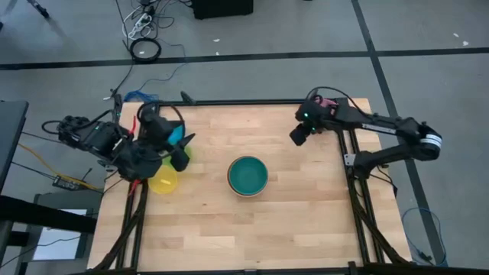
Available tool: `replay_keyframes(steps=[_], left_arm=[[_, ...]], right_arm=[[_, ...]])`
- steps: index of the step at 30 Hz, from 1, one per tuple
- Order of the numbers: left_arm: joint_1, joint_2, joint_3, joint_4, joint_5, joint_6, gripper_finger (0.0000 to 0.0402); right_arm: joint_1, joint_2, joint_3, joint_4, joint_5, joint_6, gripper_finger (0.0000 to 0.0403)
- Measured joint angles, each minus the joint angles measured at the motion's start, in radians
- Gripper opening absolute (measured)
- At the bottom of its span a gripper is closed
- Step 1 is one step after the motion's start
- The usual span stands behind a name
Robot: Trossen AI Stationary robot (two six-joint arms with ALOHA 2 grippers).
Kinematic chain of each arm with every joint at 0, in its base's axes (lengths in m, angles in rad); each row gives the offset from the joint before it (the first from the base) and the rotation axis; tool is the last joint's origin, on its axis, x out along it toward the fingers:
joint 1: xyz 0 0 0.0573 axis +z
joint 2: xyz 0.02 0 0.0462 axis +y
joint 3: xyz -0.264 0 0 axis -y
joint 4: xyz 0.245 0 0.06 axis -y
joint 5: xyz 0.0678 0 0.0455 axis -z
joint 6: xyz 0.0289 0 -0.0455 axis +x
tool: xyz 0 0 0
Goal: Nest bowls inside each other
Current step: Stack the pink bowl on top of the green bowl
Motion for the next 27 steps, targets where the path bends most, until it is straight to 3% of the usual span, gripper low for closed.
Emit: replay_keyframes(steps=[16,27], left_arm=[[-0.065,-0.007,0.000,-0.140,-0.039,-0.176,0.0243],[-0.064,-0.007,0.000,-0.139,-0.037,-0.176,0.0243]], right_arm=[[-0.295,0.136,0.002,-0.062,-0.027,-0.060,0.0146],[-0.344,0.179,0.003,-0.071,-0.081,-0.099,0.0129]])
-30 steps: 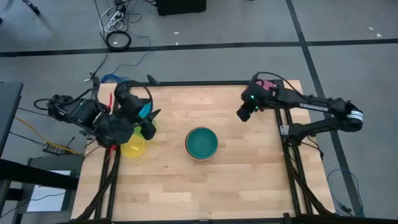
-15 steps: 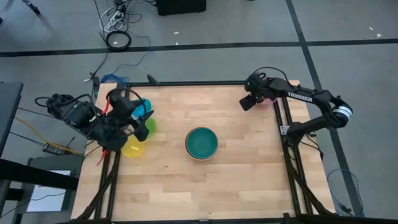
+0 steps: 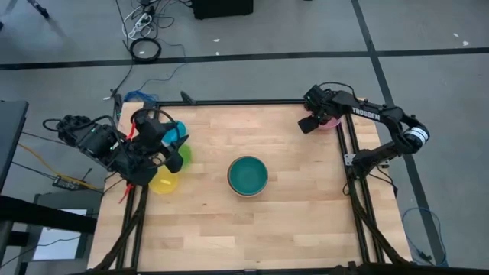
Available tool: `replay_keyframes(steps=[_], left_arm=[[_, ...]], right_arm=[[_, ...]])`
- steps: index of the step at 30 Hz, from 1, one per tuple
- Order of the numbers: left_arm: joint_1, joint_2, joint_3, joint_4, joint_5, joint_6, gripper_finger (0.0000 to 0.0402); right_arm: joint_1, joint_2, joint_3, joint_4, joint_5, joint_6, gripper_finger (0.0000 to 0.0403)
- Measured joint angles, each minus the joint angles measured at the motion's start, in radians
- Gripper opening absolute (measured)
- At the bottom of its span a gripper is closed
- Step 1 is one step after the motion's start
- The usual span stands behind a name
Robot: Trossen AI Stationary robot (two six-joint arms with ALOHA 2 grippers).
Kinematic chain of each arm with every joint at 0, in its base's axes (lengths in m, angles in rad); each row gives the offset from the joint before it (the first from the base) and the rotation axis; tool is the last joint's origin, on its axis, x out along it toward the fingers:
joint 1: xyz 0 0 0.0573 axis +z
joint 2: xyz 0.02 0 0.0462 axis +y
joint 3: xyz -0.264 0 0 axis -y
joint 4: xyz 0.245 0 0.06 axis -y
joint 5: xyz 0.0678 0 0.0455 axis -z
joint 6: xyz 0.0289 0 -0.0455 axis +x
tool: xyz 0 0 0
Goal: Nest bowls inside each other
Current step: Stack the pink bowl on top of the green bowl
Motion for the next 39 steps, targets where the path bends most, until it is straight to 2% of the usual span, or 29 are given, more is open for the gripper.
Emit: replay_keyframes(steps=[8,10,14,19,25,34,39], left_arm=[[0.000,0.000,0.000,0.000,0.014,-0.006,0.0243],[0.000,0.000,0.000,-0.002,0.021,-0.007,0.0243],[0.000,0.000,0.000,-0.023,0.026,-0.011,0.0243],[0.000,-0.008,0.000,-0.092,0.019,-0.066,0.0243],[0.001,-0.039,-0.005,-0.100,0.006,-0.100,0.0243],[0.002,-0.083,-0.005,-0.100,-0.005,-0.100,0.0243],[0.002,-0.108,-0.005,-0.099,-0.020,-0.100,0.0243]], right_arm=[[0.003,0.079,0.000,0.008,-0.023,-0.034,0.0109],[0.012,0.095,0.000,0.010,-0.025,-0.053,0.0089],[0.047,0.104,0.000,0.050,-0.040,-0.098,0.0018],[0.122,0.098,0.018,0.086,-0.069,-0.114,0.0003],[0.311,0.098,0.125,0.100,-0.130,-0.133,0.0001],[0.646,0.098,0.429,0.087,-0.129,-0.121,0.0000],[0.802,0.110,0.511,0.096,-0.129,-0.077,0.0000]])
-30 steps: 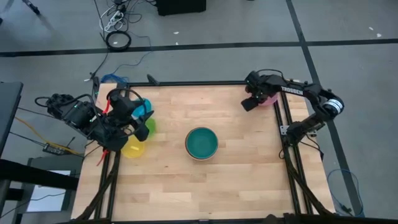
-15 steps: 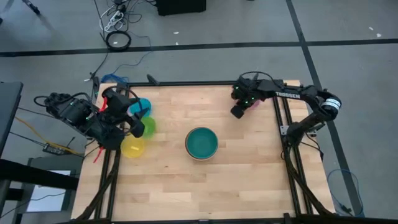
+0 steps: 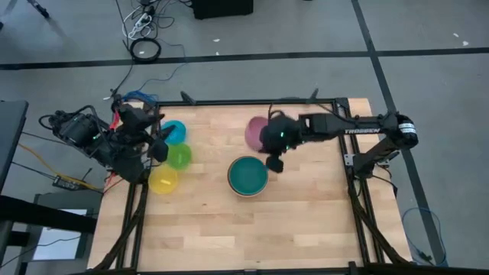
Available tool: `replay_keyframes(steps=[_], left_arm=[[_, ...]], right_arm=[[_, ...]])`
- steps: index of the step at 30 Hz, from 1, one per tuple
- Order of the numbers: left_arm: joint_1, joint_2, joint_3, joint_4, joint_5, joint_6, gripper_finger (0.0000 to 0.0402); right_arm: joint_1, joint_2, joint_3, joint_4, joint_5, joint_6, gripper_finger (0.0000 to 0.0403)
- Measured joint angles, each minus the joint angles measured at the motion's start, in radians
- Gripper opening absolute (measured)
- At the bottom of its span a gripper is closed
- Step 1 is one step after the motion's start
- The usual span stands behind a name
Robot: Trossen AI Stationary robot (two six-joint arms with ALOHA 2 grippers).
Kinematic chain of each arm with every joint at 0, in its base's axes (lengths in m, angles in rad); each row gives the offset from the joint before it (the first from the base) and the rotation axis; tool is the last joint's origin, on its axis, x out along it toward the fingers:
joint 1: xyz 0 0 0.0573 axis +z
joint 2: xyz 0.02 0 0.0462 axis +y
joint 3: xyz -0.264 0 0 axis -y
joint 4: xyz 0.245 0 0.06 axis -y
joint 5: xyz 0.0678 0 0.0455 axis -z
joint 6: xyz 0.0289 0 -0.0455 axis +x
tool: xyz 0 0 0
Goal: Nest bowls inside each other
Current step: Stack the pink bowl on top of the green bowl
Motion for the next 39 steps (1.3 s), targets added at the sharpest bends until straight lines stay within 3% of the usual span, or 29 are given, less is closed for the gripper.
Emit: replay_keyframes(steps=[9,20,24,33,36,39], left_arm=[[0.000,-0.019,0.000,0.000,-0.025,0.012,0.0243],[0.000,-0.022,0.000,0.000,-0.023,0.019,0.0243],[0.000,-0.022,0.000,0.000,-0.016,0.019,0.0243],[0.000,-0.021,0.000,0.000,0.002,0.019,0.0243],[0.000,-0.021,-0.003,0.000,0.019,0.018,0.0243],[0.000,-0.022,-0.020,-0.001,0.021,0.016,0.0243]], right_arm=[[0.156,0.133,0.002,0.070,-0.003,0.088,0.0000],[0.218,0.339,0.121,0.046,-0.073,0.089,0.0002],[0.223,0.348,0.154,0.031,-0.090,0.085,0.0032],[0.224,0.334,0.238,-0.058,-0.015,0.093,0.0153],[0.239,0.334,0.241,-0.058,-0.004,0.124,0.0163],[0.269,0.344,0.242,-0.073,0.033,0.131,0.0141]])
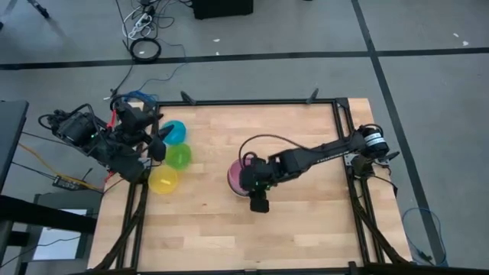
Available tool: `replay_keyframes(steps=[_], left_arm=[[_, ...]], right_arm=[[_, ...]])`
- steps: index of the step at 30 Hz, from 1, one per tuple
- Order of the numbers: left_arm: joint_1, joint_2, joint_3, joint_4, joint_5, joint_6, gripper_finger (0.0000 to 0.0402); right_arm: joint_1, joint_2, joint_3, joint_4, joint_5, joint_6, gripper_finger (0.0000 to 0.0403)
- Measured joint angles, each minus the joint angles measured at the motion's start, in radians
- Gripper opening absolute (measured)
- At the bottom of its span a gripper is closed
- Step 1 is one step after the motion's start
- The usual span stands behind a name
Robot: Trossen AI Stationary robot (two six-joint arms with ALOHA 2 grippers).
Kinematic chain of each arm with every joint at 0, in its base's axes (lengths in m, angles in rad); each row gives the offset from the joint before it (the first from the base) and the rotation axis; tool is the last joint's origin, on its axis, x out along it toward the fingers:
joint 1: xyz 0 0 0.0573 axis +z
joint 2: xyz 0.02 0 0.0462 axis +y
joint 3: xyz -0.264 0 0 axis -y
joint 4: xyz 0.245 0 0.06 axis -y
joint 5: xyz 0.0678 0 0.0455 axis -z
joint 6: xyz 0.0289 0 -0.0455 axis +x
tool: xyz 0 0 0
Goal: Nest bowls inside each other
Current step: Stack the pink bowl on top of the green bowl
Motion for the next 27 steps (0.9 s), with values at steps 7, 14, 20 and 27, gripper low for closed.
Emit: replay_keyframes(steps=[7,14,20,27], left_arm=[[0.000,0.000,-0.059,0.001,0.003,-0.027,0.0243],[0.000,0.000,-0.090,0.000,0.029,-0.063,0.0243],[0.000,0.000,-0.095,0.006,0.029,-0.084,0.0243],[0.000,0.000,-0.095,0.005,0.030,-0.094,0.0243]], right_arm=[[0.011,0.001,0.000,-0.015,0.023,-0.012,0.0011],[0.013,0.001,-0.001,-0.045,0.042,0.001,0.0004],[0.010,0.000,-0.074,-0.025,0.069,0.017,0.0001],[0.006,0.000,-0.160,0.043,0.084,0.036,0.0001]])
